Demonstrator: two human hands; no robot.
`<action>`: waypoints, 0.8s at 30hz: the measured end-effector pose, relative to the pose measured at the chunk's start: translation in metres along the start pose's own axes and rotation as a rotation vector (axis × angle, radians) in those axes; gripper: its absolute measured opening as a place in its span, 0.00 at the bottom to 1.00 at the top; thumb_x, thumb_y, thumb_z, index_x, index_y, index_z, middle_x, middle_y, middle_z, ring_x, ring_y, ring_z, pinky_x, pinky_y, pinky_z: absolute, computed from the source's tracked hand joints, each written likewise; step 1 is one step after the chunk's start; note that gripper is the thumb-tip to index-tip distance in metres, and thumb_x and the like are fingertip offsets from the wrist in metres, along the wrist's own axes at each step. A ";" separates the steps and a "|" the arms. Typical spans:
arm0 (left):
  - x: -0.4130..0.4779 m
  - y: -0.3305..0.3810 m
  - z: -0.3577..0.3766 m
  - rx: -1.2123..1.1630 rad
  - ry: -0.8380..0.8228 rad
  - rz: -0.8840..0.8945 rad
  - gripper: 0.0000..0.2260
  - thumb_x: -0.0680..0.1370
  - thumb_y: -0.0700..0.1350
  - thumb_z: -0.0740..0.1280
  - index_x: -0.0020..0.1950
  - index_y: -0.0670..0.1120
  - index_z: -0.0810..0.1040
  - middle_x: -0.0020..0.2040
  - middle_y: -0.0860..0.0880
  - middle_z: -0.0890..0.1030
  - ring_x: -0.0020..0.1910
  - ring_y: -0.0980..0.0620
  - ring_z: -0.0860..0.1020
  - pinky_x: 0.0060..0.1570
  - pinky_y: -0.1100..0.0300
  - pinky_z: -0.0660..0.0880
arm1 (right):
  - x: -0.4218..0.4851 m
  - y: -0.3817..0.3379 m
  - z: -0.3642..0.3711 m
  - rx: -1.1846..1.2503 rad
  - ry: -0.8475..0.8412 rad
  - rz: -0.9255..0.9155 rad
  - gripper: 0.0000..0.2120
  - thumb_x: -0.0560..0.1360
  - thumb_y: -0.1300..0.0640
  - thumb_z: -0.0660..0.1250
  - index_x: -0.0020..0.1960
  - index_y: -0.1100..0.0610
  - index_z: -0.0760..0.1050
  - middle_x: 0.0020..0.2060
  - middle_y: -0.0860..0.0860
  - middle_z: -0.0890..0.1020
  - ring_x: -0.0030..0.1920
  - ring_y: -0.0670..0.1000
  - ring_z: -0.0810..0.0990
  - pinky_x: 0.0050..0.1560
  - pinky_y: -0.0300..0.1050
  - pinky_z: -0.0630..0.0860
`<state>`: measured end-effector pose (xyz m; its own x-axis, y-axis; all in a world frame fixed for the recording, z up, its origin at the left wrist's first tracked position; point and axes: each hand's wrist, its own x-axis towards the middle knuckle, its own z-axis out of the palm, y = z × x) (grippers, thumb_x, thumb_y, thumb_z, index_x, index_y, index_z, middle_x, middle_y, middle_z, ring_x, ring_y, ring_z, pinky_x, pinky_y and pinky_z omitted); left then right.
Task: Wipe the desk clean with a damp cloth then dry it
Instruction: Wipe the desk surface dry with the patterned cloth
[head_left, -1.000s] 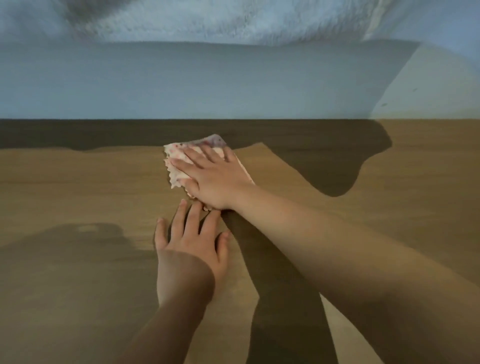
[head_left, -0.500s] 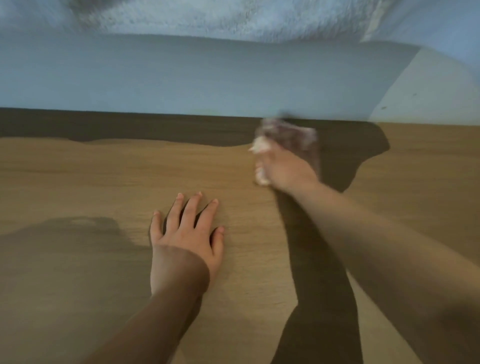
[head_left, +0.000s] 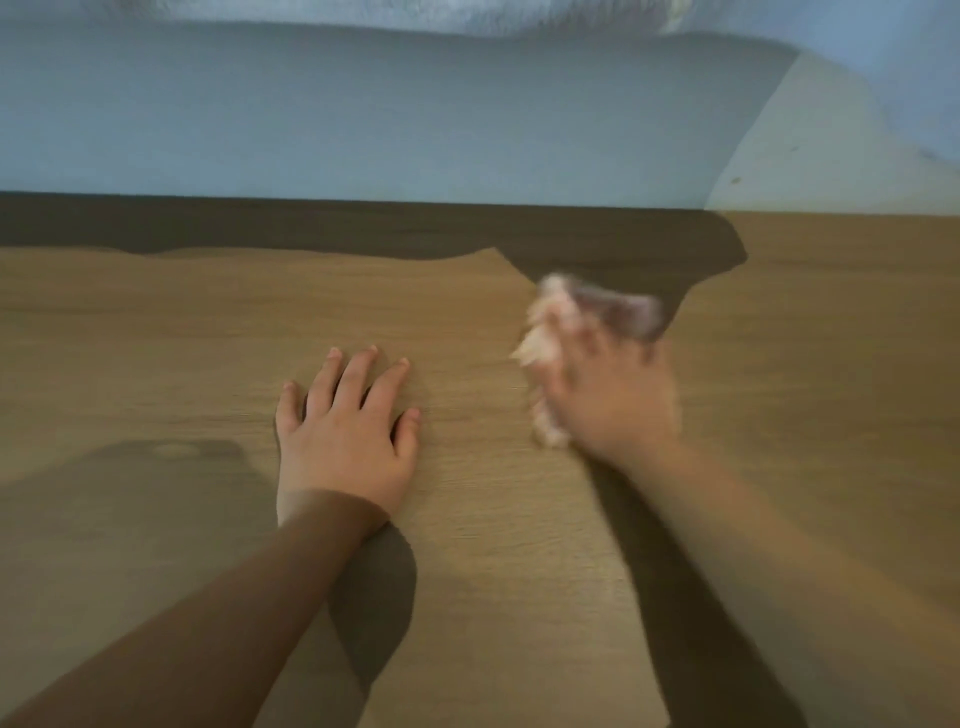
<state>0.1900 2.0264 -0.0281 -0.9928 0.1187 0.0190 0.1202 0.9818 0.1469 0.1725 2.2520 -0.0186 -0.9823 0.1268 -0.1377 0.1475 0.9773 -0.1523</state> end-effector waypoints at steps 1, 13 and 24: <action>-0.001 0.000 -0.001 0.001 0.002 -0.003 0.28 0.75 0.59 0.43 0.73 0.56 0.63 0.75 0.51 0.61 0.75 0.49 0.54 0.70 0.43 0.50 | -0.021 -0.021 0.005 -0.050 -0.019 -0.202 0.28 0.77 0.38 0.38 0.75 0.42 0.41 0.76 0.48 0.46 0.75 0.55 0.44 0.71 0.57 0.40; -0.003 0.007 -0.008 0.148 -0.064 0.000 0.27 0.77 0.63 0.42 0.75 0.56 0.53 0.77 0.51 0.54 0.75 0.48 0.49 0.70 0.44 0.52 | -0.063 0.050 -0.006 -0.034 0.001 0.306 0.29 0.79 0.40 0.42 0.76 0.47 0.40 0.76 0.52 0.42 0.74 0.60 0.41 0.70 0.65 0.41; -0.062 0.043 -0.006 0.039 -0.155 -0.021 0.22 0.81 0.52 0.44 0.76 0.53 0.51 0.77 0.47 0.49 0.75 0.45 0.43 0.72 0.42 0.44 | -0.129 0.084 -0.010 0.026 -0.068 0.354 0.27 0.78 0.38 0.39 0.76 0.42 0.39 0.76 0.48 0.42 0.75 0.55 0.37 0.72 0.62 0.40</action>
<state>0.2566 2.0601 -0.0167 -0.9837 0.1168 -0.1368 0.1026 0.9890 0.1067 0.3109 2.3192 -0.0042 -0.8598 0.4445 -0.2515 0.4814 0.8698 -0.1081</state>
